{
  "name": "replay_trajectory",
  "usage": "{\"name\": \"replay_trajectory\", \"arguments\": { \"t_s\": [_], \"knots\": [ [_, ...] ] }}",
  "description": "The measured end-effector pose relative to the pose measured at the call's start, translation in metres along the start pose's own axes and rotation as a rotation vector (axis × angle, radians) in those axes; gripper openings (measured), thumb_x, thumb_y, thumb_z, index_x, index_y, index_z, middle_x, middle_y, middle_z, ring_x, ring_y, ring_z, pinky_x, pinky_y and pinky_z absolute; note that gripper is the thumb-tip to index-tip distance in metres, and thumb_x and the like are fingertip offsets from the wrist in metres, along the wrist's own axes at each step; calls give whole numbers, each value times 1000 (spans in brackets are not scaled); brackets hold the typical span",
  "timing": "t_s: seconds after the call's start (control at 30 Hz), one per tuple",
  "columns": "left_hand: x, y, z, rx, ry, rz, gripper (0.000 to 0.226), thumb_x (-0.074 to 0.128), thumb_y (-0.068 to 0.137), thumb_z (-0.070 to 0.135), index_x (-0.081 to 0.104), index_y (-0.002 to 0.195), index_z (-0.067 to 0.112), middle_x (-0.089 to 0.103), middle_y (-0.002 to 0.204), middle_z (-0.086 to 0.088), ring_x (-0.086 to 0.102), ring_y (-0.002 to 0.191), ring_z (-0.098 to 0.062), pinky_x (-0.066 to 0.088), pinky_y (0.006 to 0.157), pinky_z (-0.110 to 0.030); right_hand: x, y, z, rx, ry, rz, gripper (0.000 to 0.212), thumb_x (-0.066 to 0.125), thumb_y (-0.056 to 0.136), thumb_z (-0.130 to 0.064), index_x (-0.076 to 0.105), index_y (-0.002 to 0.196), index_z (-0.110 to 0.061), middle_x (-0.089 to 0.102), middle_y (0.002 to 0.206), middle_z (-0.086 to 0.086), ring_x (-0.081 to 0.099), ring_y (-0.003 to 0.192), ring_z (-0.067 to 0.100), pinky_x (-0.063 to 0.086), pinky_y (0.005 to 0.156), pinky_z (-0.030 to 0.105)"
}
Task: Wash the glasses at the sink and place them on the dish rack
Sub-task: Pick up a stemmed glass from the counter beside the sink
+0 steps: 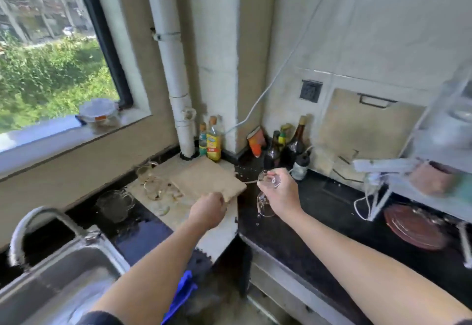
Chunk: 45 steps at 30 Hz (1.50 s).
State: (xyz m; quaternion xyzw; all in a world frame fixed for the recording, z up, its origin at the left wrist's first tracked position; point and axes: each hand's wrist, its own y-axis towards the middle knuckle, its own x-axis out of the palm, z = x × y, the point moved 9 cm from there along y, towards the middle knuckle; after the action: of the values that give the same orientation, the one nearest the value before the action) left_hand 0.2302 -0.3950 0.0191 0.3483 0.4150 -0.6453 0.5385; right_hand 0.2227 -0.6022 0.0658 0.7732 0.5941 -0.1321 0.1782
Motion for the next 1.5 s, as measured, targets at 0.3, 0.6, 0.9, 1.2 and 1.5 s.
{"name": "replay_trajectory", "arguments": {
  "t_s": [0.3,0.6,0.9,1.2,1.5],
  "knots": [
    [136,-26,262,337,1,-157,23,44,91,27,63,99,17,66,100,-10,60,95,-34,45,75,-33,-264,-59,123,179,-401,245,29,65,88,-39,54,109,-23,64,92,-4,61,84,21,36,65,30],
    [238,-56,483,736,30,-346,17,42,92,25,52,81,18,61,85,-3,56,80,-28,40,66,-32,-458,-131,239,533,-482,539,25,63,88,-45,52,102,-28,64,89,-5,63,85,22,46,70,35],
    [300,-113,690,1146,-48,-422,17,46,93,25,62,91,18,68,90,-3,62,86,-25,51,75,-36,-611,-207,326,829,-416,832,24,64,90,-40,46,97,-26,66,93,3,61,86,23,46,70,35],
    [341,-166,826,1359,-115,-299,20,47,96,22,61,106,13,57,105,-1,56,89,-18,51,80,-32,-727,-233,401,926,-352,926,28,65,90,-30,47,110,-21,61,94,1,63,84,24,49,73,38],
    [405,-157,878,1204,143,83,30,46,93,35,64,107,15,62,106,-4,60,97,-25,49,87,-43,-808,-136,516,752,-245,745,10,56,94,-13,53,99,-21,59,93,-1,60,95,31,44,80,35]
  ]
}}
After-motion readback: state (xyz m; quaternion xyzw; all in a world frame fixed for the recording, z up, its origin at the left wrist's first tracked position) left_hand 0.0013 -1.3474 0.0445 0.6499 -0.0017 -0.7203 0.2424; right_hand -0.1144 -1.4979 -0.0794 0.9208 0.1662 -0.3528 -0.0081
